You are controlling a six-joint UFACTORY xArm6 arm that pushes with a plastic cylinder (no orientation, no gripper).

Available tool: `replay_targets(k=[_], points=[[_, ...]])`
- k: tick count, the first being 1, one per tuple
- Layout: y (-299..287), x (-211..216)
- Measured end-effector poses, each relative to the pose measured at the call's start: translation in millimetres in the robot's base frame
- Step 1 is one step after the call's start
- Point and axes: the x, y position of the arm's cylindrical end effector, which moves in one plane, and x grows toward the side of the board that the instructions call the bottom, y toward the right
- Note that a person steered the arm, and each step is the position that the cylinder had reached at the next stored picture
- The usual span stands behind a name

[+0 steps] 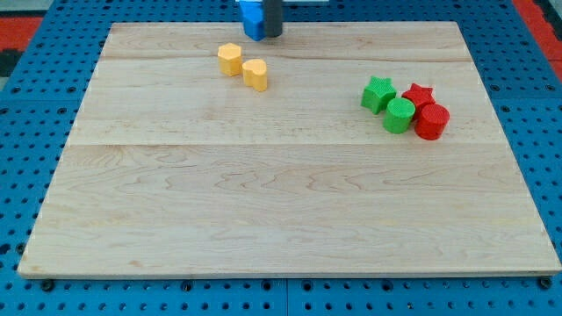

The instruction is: Push the cube to the top left of the hexagon

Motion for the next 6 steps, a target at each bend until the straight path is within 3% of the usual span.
replay_targets(k=[1, 2, 3, 4, 5, 6], points=[[-29.7, 30.7], [3.9, 31.6], [73.0, 5.0], [65.3, -29.1], [32.2, -31.1], [-41.6, -31.5]])
